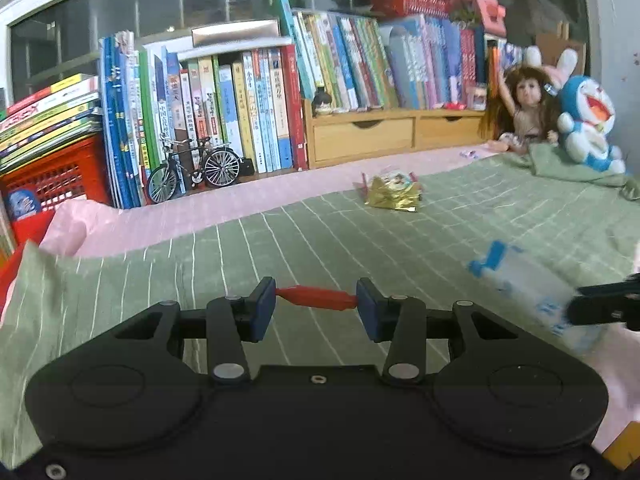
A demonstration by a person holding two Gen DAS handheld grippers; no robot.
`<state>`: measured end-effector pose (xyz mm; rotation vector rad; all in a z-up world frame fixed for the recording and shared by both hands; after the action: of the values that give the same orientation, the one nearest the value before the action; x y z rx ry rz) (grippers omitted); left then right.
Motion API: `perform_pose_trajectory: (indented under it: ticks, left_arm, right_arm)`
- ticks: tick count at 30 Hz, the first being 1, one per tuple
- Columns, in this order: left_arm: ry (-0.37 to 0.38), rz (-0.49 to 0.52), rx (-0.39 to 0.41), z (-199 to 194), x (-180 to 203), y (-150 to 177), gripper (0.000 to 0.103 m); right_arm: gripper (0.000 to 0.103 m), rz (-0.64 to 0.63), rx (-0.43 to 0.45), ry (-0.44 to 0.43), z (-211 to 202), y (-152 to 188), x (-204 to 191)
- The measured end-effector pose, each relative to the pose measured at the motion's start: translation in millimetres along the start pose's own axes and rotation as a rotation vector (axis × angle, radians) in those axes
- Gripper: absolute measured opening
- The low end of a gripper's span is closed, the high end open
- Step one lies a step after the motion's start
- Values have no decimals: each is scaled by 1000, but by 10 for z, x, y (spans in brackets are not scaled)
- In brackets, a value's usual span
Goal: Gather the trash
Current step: 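Carry the red stick and paper bag off the bed, lowering below the edge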
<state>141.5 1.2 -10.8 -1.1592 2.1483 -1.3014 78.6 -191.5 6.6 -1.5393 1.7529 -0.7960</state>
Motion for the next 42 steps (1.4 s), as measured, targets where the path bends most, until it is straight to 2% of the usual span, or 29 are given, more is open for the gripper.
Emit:
perform_pose_trajectory:
  ticks: [4,9,13,20,23,26,29,39,42]
  left_arm:
    - [45,-20,-9,-254,213,173,42]
    - [33,-5,29,-579,412,304,42]
    - [52,-22,34,-786,555,413,42]
    - [93,-20,35,-1089,850,559,42]
    - [107,13,34,-1210,1029,628,42]
    - [133,-17,38,-1293,1132,693,42]
    - [122,-1,42,-1367,1217,769,42]
    - [193,-27,57,-1743,1543,1022,42]
    - [193,-18,61,-1852,1607,1076,42]
  right_arm:
    - [16,-3,0,10,-111,64,-4]
    - [16,-2,-2,-1,-262,155,-36]
    - [16,-18,-9,-9,-377,243,-81]
    - [16,-24,-11,-36,-605,386,-131]
    - [16,-23,-13,-47,-711,464,-164]
    - [15,-28,-15,-67,-830,544,-214]
    - [15,-36,-14,-70,-938,619,-237]
    - [14,-6,-18,-117,-1454,899,-193]
    - [14,-13,-27,-123,-1598,1006,-176]
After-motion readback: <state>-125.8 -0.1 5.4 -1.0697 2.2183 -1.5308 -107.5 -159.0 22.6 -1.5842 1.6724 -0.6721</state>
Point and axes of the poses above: each gripper's, at about its wrist camera, not at the fingertips, and z roughly the way its jaws point, x to its right, y to its underside, the point moved 9 cm from there along z, roughly the way its jaws point, and after that the axes turned 14 degrees about y, right-handed, at the moved point
